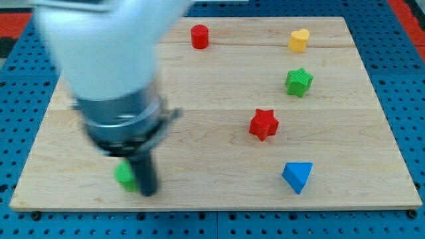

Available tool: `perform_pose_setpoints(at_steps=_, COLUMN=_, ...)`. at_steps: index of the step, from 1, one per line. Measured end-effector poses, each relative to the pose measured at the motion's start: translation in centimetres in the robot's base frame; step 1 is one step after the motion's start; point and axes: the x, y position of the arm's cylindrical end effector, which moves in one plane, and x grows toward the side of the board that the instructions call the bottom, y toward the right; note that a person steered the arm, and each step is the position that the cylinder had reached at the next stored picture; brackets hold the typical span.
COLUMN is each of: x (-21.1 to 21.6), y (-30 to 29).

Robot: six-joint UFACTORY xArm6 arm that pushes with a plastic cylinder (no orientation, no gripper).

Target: Move blue triangle to the left of red star

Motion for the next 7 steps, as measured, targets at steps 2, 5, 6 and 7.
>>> perform_pose_setpoints(at_steps=2, x=-5.5, y=-8.7)
perform_pose_setpoints(at_steps=5, x=-5.3, y=23.2)
perform_pose_setpoints(at_steps=6, x=-4.4, y=32.0)
perform_pose_setpoints(at_steps=7, x=0.8, y=29.2)
